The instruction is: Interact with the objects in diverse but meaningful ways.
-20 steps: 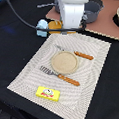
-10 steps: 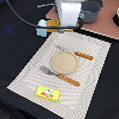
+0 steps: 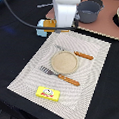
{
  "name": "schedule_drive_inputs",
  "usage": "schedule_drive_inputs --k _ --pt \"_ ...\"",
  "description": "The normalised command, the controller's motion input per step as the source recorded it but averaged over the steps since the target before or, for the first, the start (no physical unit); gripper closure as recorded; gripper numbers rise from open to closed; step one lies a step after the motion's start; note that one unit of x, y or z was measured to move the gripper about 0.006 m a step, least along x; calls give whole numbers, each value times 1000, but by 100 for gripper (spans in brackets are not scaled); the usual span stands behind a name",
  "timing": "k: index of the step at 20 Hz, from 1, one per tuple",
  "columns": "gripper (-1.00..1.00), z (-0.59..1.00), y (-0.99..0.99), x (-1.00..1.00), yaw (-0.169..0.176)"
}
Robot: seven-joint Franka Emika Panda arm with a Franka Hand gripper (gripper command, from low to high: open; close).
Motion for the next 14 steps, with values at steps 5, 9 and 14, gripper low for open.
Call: schedule_drive_inputs --k 5,9,14 --pt "100 -508 -214 -829 -8" --pt "100 -559 -281 -859 -14" --pt "100 -638 -308 -790 -17"
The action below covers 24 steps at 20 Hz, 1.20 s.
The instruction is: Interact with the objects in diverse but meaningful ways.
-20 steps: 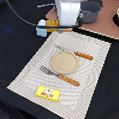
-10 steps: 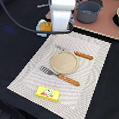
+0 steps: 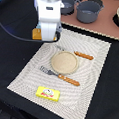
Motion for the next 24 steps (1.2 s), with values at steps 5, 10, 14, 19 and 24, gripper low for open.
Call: schedule_drive_inputs --k 5,10,14,19,24 --pt "100 -588 -228 -613 -17" --pt "100 -375 -123 -390 -15" --pt "-100 423 46 124 0" --pt "-100 685 93 147 1" --pt "-100 645 151 71 8"
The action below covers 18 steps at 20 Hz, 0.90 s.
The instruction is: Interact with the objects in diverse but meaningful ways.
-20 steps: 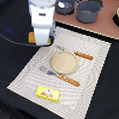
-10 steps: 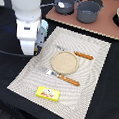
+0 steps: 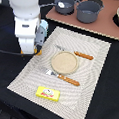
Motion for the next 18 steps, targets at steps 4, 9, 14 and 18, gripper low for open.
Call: schedule_drive_inputs --k 4,9,14,18 --pt "-100 561 414 159 10" --pt "-100 357 608 93 1" --pt "-100 352 614 11 -34" --pt "-100 385 459 -16 -57"
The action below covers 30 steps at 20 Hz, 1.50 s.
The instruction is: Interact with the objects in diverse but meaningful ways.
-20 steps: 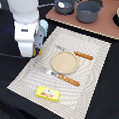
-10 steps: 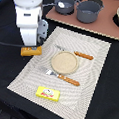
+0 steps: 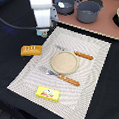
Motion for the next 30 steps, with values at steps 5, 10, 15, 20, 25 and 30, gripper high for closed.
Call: schedule_drive_inputs --k 5,10,15,20,25,30 --pt "-100 286 252 -161 -145" --pt "-100 -78 226 -334 -64" --pt "-100 -286 320 -328 -31" --pt "-100 -402 254 -377 -24" --pt "-100 -457 70 -349 -42" --pt "-100 -268 -68 -153 -110"
